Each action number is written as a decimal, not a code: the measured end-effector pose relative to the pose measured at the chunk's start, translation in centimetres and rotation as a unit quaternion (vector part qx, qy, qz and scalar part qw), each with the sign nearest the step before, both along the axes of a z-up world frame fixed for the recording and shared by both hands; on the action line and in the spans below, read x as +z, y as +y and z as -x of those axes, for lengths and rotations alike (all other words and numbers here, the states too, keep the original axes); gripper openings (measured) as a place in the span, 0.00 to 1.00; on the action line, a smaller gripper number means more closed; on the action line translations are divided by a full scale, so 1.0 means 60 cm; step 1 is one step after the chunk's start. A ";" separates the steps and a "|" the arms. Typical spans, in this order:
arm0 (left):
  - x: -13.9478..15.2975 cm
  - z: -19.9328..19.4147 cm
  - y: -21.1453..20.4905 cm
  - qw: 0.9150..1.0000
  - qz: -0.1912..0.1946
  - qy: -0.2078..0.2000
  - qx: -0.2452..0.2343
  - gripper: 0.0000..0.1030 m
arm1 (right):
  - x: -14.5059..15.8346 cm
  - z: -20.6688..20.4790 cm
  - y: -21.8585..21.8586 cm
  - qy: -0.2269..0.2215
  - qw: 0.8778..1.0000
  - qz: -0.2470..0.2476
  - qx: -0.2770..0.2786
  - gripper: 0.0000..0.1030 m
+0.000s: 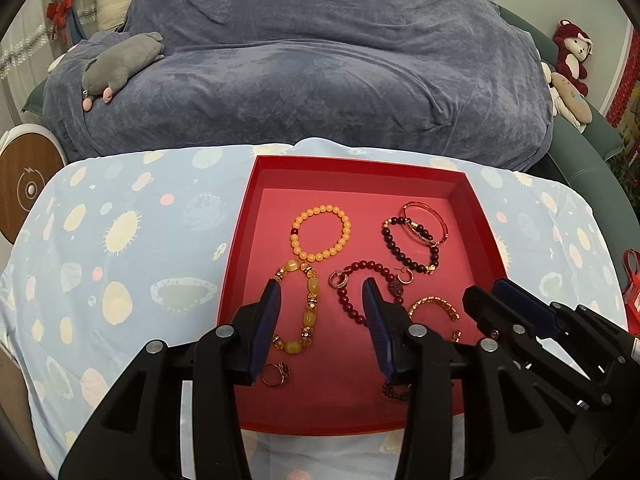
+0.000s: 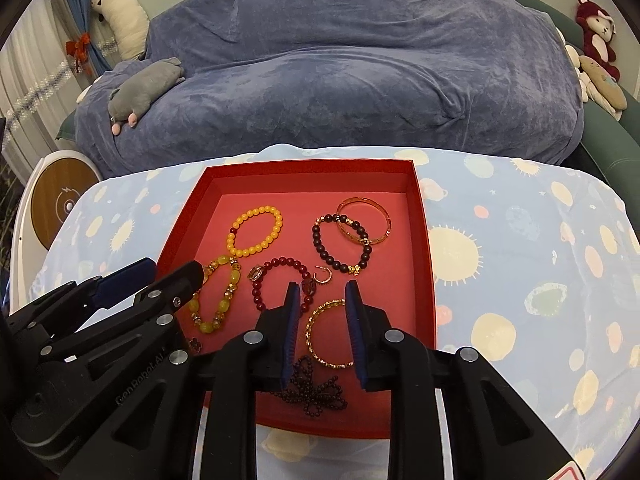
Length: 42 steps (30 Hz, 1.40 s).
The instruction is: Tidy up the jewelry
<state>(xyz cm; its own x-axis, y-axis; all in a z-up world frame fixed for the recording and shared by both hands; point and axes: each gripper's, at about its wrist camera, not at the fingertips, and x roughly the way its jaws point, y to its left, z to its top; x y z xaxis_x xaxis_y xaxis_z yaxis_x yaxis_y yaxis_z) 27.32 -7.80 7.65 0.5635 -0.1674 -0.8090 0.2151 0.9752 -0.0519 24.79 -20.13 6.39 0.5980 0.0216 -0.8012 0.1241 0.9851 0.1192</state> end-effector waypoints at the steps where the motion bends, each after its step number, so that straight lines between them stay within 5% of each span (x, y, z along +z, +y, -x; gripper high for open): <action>1: 0.005 0.006 0.001 1.000 -0.001 -0.002 0.000 0.39 | 0.004 0.007 0.001 -0.001 1.000 0.004 -0.002 0.26; 8: 0.028 0.054 0.013 1.000 0.001 -0.007 0.000 0.40 | 0.035 0.059 0.006 -0.015 1.000 0.016 -0.017 0.36; 22: 0.041 0.159 0.046 1.000 -0.005 -0.011 0.009 0.58 | 0.051 0.175 0.010 -0.019 0.998 0.028 -0.052 0.55; 28: 0.038 0.193 0.055 1.000 -0.012 -0.009 0.016 0.73 | 0.047 0.215 0.005 -0.020 0.997 0.032 -0.064 0.58; 42: 0.025 0.246 0.070 0.999 -0.024 -0.008 0.029 0.85 | 0.037 0.271 0.009 -0.017 0.995 0.049 -0.081 0.67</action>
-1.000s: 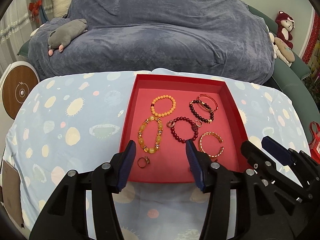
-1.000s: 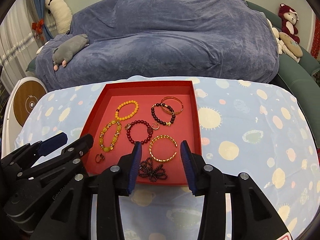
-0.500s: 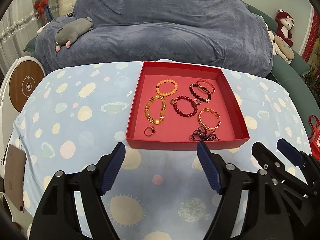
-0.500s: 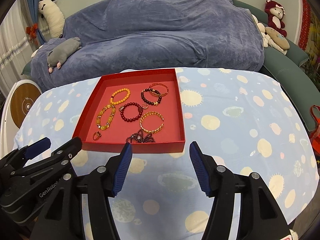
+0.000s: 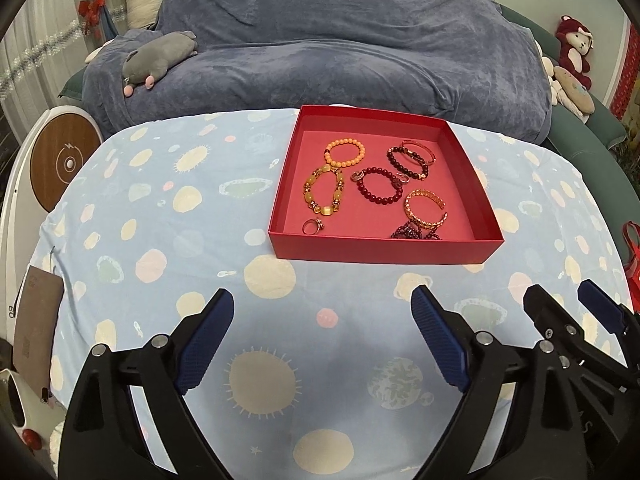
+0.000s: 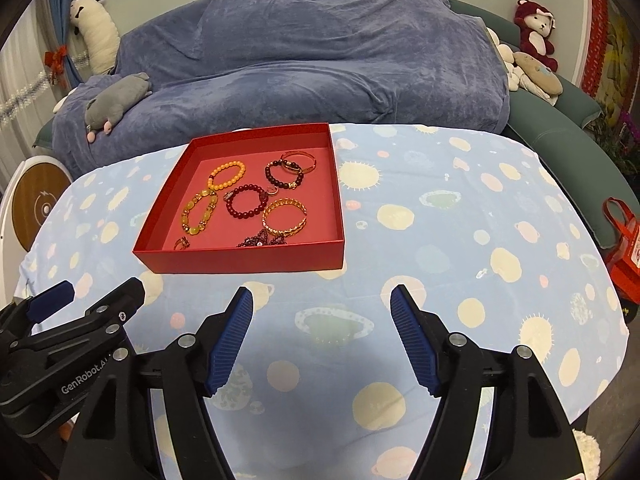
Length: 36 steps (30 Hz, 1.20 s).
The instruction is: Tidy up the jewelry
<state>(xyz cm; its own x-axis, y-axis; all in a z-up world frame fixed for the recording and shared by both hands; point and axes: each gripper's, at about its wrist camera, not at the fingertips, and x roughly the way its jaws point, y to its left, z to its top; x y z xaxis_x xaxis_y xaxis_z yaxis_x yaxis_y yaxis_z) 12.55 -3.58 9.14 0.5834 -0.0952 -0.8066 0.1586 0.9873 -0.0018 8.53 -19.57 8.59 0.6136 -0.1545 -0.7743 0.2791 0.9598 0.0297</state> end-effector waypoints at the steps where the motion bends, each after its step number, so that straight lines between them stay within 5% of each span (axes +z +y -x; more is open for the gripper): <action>1: -0.001 0.003 0.002 1.000 0.000 0.000 0.002 0.86 | -0.001 0.003 0.000 0.000 1.000 -0.001 -0.001 0.67; 23: -0.007 0.017 0.019 1.000 -0.013 -0.004 0.023 0.92 | 0.000 0.018 0.000 0.000 1.000 -0.026 0.006 0.85; 24: -0.007 0.015 0.020 1.000 -0.015 -0.003 0.025 0.92 | -0.001 0.016 -0.001 0.002 1.000 -0.027 0.006 0.94; 36: -0.010 -0.011 0.020 0.999 -0.018 -0.005 0.036 0.93 | -0.005 -0.006 -0.001 0.002 1.000 -0.013 0.007 0.93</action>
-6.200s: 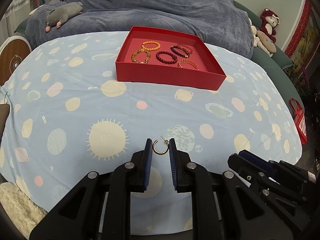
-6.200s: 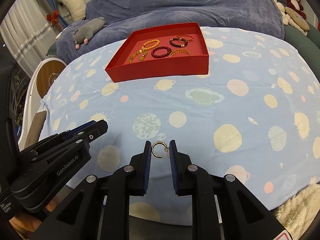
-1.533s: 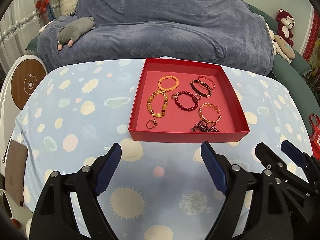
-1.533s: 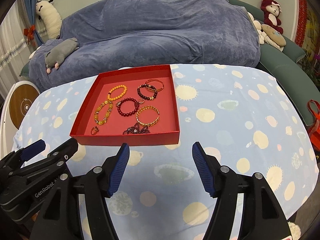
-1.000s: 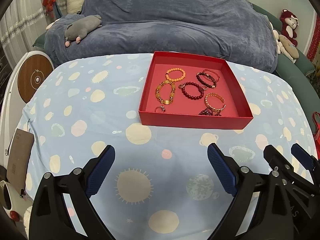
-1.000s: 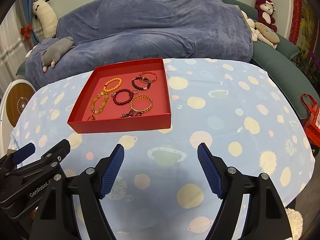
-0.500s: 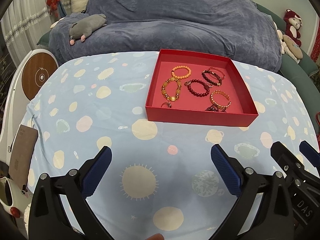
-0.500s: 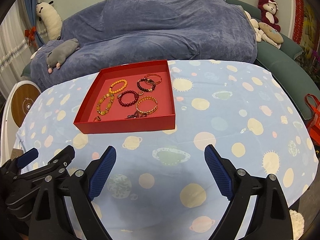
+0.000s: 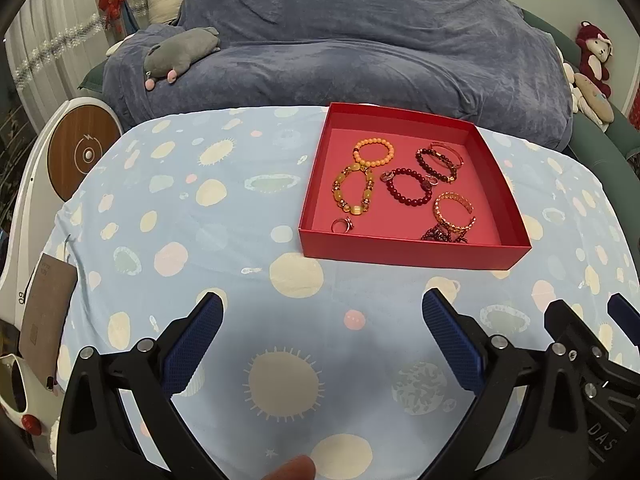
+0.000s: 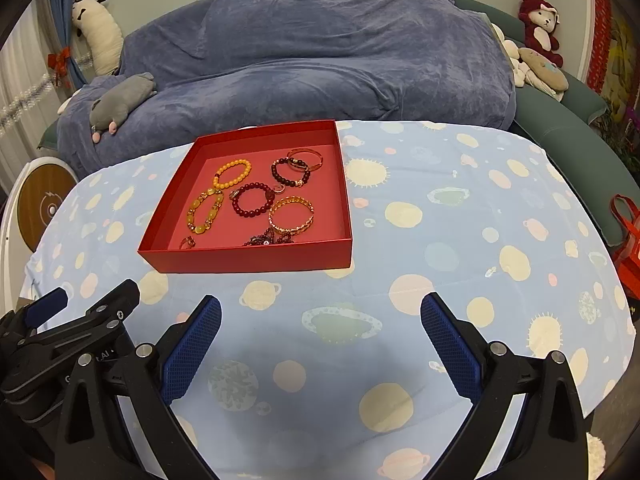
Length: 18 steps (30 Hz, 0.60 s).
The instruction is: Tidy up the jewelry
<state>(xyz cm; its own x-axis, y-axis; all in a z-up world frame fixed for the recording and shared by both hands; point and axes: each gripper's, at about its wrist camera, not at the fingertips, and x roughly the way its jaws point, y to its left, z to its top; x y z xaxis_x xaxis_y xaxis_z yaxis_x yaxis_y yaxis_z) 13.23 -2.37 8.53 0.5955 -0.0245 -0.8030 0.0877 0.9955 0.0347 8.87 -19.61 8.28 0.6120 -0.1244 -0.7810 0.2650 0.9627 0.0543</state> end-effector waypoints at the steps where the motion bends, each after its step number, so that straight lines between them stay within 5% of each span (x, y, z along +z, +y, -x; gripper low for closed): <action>1: 0.000 -0.002 0.000 1.000 0.000 0.000 0.001 0.93 | 0.000 -0.001 0.000 0.000 1.000 0.001 0.000 0.93; 18: 0.003 -0.013 -0.002 1.000 -0.002 -0.003 0.001 0.93 | -0.002 -0.011 0.001 0.001 1.000 0.007 0.002 0.93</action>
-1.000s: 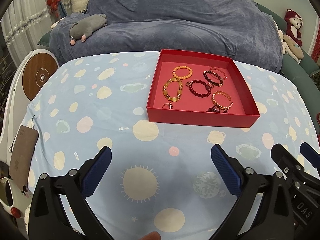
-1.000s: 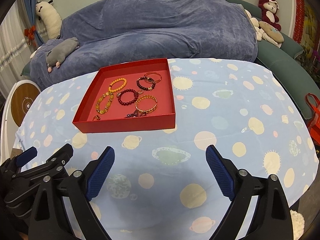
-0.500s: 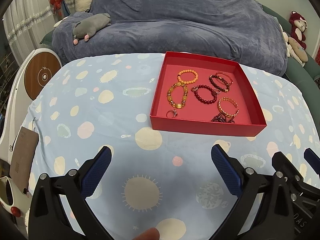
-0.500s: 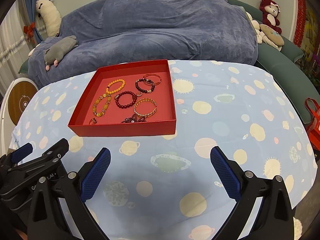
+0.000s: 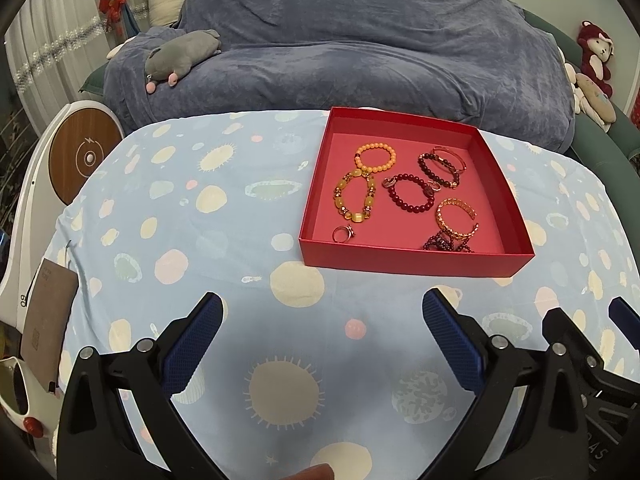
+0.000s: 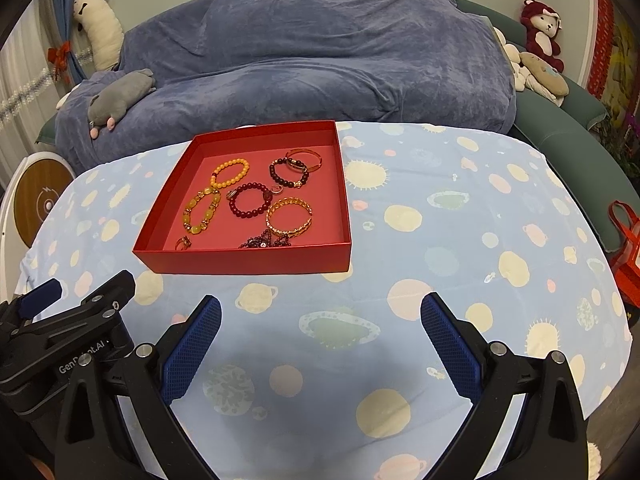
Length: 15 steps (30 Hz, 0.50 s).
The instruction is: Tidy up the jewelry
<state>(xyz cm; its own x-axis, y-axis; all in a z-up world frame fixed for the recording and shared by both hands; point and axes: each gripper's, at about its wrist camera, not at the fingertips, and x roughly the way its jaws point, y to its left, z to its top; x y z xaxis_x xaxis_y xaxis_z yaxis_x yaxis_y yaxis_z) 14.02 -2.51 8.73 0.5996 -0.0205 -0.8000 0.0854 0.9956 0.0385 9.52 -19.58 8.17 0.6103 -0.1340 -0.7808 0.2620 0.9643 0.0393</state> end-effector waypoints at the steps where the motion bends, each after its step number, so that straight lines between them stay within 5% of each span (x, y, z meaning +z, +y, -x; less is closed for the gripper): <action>1: 0.000 0.001 0.000 1.000 0.000 0.000 0.000 0.93 | 0.000 0.000 0.000 0.000 1.000 0.000 0.000 0.93; 15: 0.003 -0.002 -0.003 1.000 -0.005 -0.003 -0.001 0.93 | 0.000 -0.001 -0.001 0.000 1.000 0.000 0.000 0.93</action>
<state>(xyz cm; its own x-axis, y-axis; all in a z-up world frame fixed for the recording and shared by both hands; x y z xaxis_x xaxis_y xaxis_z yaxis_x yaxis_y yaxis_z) 14.13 -2.67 8.91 0.6041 -0.0146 -0.7968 0.0876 0.9950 0.0481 9.56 -19.62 8.20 0.6109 -0.1348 -0.7802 0.2623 0.9642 0.0387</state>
